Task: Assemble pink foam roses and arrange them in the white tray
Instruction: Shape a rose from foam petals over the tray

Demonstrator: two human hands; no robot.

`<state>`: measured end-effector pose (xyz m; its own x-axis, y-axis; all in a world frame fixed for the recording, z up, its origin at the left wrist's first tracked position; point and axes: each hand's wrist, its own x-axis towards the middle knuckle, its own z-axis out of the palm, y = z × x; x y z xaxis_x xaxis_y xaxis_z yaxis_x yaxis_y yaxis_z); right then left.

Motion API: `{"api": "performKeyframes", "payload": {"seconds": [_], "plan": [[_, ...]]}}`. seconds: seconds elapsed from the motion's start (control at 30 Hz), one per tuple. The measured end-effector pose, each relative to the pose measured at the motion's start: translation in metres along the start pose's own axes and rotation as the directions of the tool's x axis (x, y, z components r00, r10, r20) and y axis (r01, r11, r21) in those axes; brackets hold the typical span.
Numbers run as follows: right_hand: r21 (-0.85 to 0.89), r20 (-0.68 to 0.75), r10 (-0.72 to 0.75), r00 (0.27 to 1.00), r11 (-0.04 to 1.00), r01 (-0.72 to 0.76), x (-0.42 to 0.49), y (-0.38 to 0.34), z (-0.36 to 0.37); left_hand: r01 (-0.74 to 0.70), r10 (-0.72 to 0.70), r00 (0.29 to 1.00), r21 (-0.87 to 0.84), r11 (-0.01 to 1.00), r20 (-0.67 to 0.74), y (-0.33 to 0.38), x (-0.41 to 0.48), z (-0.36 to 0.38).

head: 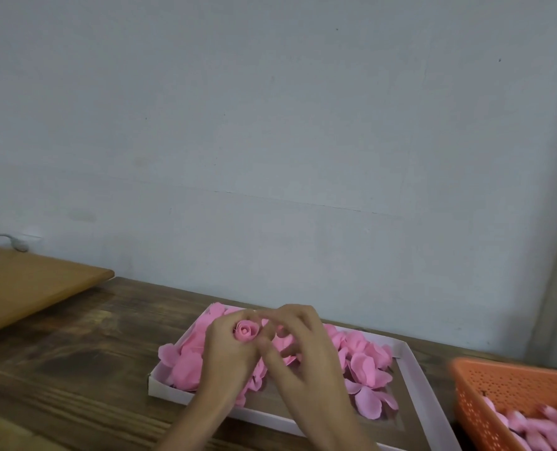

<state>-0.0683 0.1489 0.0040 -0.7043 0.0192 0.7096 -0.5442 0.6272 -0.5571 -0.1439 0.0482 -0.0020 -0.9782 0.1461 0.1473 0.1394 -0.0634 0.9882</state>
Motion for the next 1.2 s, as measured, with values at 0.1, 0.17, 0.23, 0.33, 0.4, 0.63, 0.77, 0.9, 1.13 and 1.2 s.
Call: {"api": "performKeyframes", "payload": {"seconds": [0.1,0.17,0.23,0.33,0.4,0.63,0.77,0.9,1.13,1.2], "plan": [[0.362,-0.053,0.362,0.931,0.876,-0.32,-0.002,0.006,0.013,-0.218,0.189,0.961,-0.133,0.967,-0.202,-0.003,-0.008,-0.019],[0.392,-0.028,0.434,0.901,0.834,-0.389,-0.005,0.01,0.02,-0.17,0.117,0.976,-0.303,0.938,-0.183,-0.005,-0.011,-0.007],[0.369,0.06,0.393,0.918,0.846,-0.386,-0.008,0.011,0.027,-0.044,-0.016,0.99,-0.419,0.907,-0.137,-0.011,-0.01,-0.002],[0.367,0.125,0.313,0.941,0.867,-0.337,-0.009,0.006,0.031,0.043,-0.063,0.998,-0.453,0.89,-0.03,-0.013,-0.013,0.001],[0.367,0.092,0.284,0.954,0.881,-0.298,-0.009,0.006,0.027,0.017,-0.003,0.999,-0.42,0.908,0.034,-0.012,-0.017,0.005],[0.541,0.261,0.411,0.873,0.687,-0.485,0.002,-0.013,0.018,0.004,0.109,0.94,-0.329,0.944,0.323,0.01,-0.02,-0.02],[0.698,0.472,0.547,0.692,0.248,-0.672,0.006,-0.029,0.023,0.054,0.191,0.837,-0.424,0.904,0.513,0.012,-0.019,-0.034],[0.704,0.634,0.469,0.616,-0.019,-0.71,0.006,-0.037,0.014,0.032,0.238,0.79,-0.425,0.904,0.565,0.011,-0.017,-0.038],[0.764,0.411,0.601,0.685,0.184,-0.619,0.006,-0.028,0.031,0.014,0.178,0.888,-0.41,0.912,0.424,0.015,-0.016,-0.028],[0.792,0.339,0.57,0.748,0.255,-0.554,0.004,-0.024,0.032,0.017,0.158,0.898,-0.39,0.921,0.411,0.017,-0.018,-0.026]]}}
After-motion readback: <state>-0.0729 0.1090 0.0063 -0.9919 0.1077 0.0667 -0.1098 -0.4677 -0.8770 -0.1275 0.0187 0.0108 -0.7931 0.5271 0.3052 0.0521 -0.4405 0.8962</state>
